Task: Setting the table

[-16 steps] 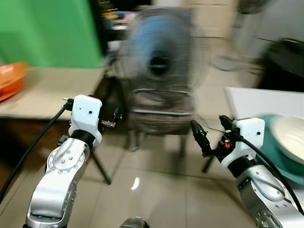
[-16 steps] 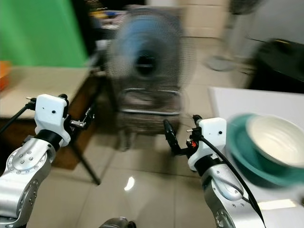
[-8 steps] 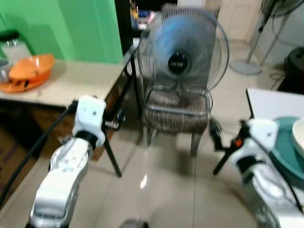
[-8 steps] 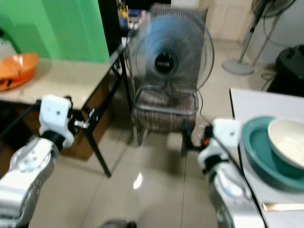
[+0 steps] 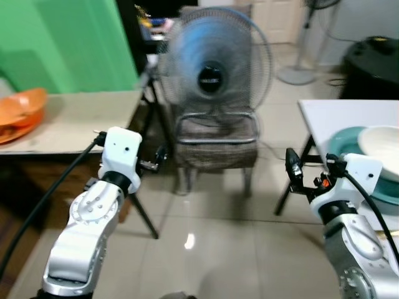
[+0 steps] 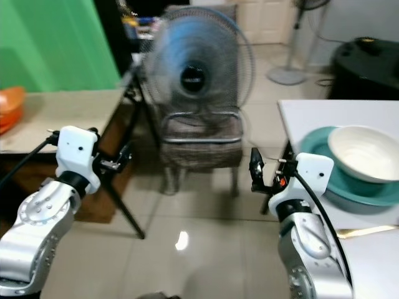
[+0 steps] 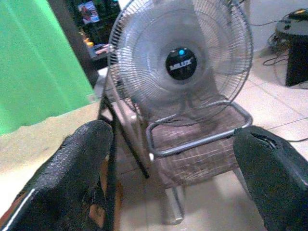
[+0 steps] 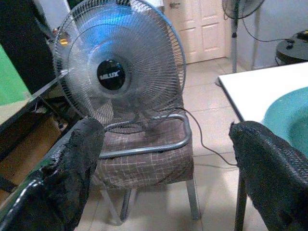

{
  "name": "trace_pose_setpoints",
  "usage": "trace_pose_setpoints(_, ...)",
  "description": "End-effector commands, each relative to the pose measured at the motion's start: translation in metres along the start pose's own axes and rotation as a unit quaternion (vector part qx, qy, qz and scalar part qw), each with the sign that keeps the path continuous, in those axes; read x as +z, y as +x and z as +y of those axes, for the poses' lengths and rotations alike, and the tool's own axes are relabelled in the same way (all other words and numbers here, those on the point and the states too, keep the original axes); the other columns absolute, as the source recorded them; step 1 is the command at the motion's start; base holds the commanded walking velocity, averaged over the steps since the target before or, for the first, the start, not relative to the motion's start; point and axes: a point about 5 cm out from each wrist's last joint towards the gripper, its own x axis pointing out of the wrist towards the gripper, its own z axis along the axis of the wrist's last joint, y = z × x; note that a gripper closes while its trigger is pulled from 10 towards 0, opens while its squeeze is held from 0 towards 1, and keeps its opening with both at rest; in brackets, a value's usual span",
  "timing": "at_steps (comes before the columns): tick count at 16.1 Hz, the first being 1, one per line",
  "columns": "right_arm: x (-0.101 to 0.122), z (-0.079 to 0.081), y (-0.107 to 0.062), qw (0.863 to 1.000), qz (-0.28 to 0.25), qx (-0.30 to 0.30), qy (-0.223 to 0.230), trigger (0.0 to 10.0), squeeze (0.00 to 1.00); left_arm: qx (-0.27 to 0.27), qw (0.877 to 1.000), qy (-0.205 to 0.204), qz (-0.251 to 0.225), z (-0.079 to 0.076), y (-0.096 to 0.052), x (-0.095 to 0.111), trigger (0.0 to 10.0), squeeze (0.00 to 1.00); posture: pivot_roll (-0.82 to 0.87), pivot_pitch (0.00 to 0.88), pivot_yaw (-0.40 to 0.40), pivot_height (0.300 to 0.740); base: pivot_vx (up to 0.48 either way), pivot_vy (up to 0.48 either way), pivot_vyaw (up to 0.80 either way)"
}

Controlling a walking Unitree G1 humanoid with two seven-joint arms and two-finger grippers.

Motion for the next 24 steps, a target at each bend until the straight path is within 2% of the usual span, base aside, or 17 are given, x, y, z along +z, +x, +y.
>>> trace_pose_setpoints(1,-0.003,0.008,0.002,1.0,0.007,0.017,0.013,10.0,0.0,0.008,1.0,0.007,0.005,0.005,0.001,0.0,10.0,0.0,0.07,0.0,0.095,0.74,0.0,0.341,0.0)
trace_pose_setpoints(5,0.001,0.013,0.007,0.999,0.008,0.037,0.029,10.0,0.0,0.008,1.0,0.009,0.002,0.006,0.002,0.002,10.0,0.0,0.08,0.0,0.084,0.74,0.0,0.344,0.0)
trace_pose_setpoints(7,0.001,0.011,0.012,0.999,0.013,0.038,0.003,10.0,0.0,0.009,1.0,0.005,-0.001,0.003,0.004,0.003,10.0,0.0,0.07,0.0,0.066,0.74,0.0,0.343,0.0)
trace_pose_setpoints(8,0.003,0.012,0.012,0.998,0.017,0.048,-0.026,10.0,0.0,0.011,1.0,0.0,-0.003,0.001,0.005,0.004,10.0,0.0,0.06,0.0,0.06,0.74,0.0,0.345,0.0)
trace_pose_setpoints(14,0.003,0.009,0.009,0.998,0.022,0.05,-0.045,10.0,0.0,0.006,1.0,-0.004,0.005,-0.002,0.004,0.0,10.0,0.0,0.04,0.0,0.074,0.74,0.0,0.347,0.0)
trace_pose_setpoints(21,-0.002,0.011,0.01,0.997,0.033,0.064,-0.023,10.0,0.0,0.012,1.0,0.004,-0.001,0.004,0.005,0.004,10.0,0.0,0.06,0.0,0.069,0.74,0.0,0.346,0.0)
trace_pose_setpoints(24,-0.001,0.012,0.01,0.995,0.038,0.078,-0.049,10.0,0.0,0.015,1.0,-0.018,-0.016,0.001,0.007,0.008,10.0,0.0,0.05,0.0,0.076,0.74,0.0,0.0,0.27)
